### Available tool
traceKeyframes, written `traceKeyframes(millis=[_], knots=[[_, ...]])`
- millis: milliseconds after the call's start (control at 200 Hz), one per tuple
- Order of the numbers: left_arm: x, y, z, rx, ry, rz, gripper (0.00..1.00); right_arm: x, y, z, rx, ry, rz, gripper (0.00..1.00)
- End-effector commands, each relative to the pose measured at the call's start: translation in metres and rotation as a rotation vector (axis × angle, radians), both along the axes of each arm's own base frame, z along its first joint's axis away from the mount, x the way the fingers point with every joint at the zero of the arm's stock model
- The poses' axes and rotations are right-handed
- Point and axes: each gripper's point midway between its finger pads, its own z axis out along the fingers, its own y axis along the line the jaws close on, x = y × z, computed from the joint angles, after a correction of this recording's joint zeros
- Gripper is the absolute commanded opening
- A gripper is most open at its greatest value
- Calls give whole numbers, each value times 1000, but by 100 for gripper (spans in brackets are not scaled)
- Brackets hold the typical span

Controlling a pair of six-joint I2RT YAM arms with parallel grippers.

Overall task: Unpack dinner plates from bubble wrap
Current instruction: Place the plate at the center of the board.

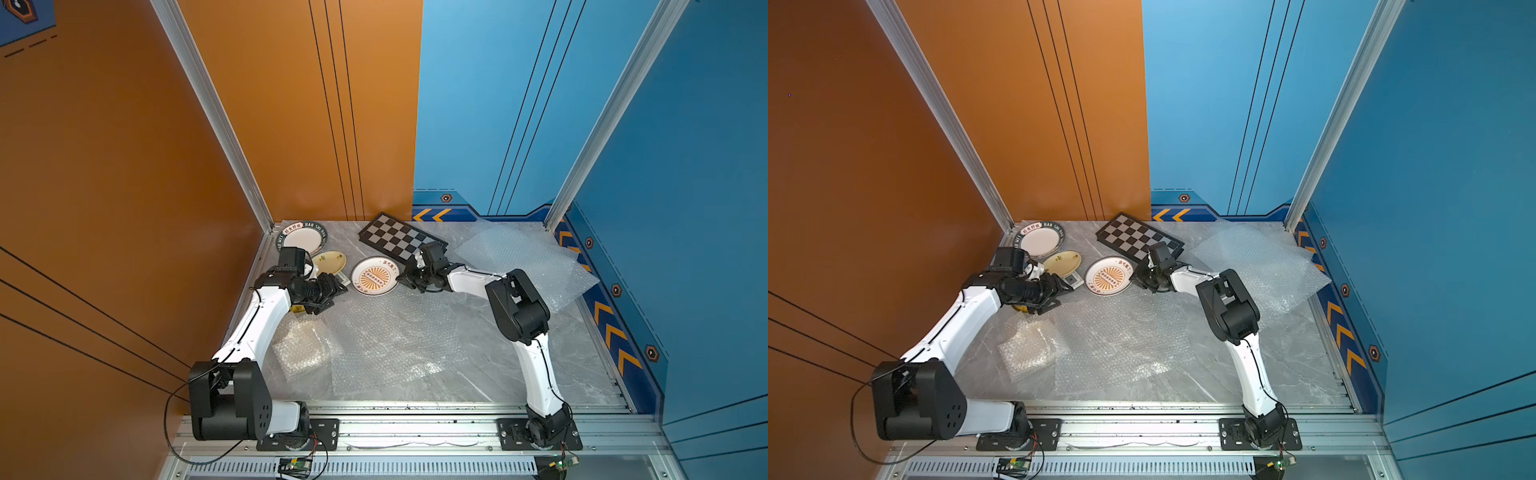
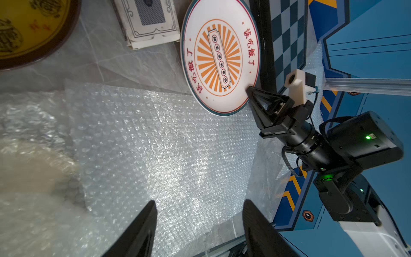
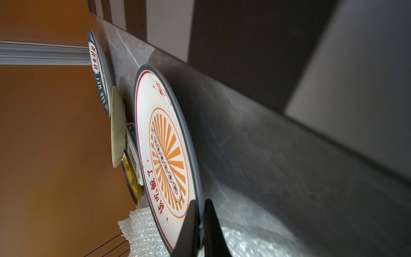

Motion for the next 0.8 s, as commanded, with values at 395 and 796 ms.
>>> traceKeyframes(millis=[395,796], knots=[[0,40,-10,89,57,89,66,41,7,8,60,-38,-65,43],[25,75,-7,121,18,185,56,-41,36,92,-37,-140,153,45]])
